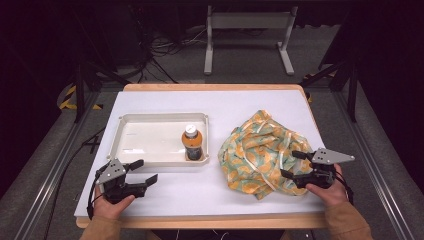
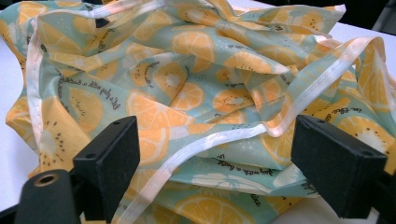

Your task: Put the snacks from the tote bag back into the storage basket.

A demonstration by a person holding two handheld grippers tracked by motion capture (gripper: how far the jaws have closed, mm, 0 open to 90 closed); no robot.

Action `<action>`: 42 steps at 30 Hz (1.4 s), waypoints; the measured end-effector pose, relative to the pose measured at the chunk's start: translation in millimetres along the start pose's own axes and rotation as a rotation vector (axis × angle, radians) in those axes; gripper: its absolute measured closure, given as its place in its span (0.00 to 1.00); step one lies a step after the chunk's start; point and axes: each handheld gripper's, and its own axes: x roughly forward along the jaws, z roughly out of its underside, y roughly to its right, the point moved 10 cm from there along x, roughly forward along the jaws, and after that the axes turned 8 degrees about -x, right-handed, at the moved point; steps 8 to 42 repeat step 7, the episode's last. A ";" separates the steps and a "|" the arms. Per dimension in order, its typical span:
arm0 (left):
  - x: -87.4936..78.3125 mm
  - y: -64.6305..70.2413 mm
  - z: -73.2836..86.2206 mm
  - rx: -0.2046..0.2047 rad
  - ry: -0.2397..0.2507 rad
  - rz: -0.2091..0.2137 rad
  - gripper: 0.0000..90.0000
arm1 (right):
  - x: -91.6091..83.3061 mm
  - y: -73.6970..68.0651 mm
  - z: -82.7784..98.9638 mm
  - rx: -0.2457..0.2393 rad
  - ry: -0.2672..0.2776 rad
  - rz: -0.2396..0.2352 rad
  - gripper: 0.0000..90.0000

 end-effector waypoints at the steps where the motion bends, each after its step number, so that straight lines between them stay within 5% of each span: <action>1: 0.9 -0.1 1.6 -0.003 -0.007 0.000 0.23 | 0.2 0.1 0.1 0.001 0.001 -0.001 0.18; 42: 1.0 -1.4 2.1 -0.009 -0.003 0.004 0.22 | 0.9 0.3 0.4 0.000 -0.002 0.002 0.18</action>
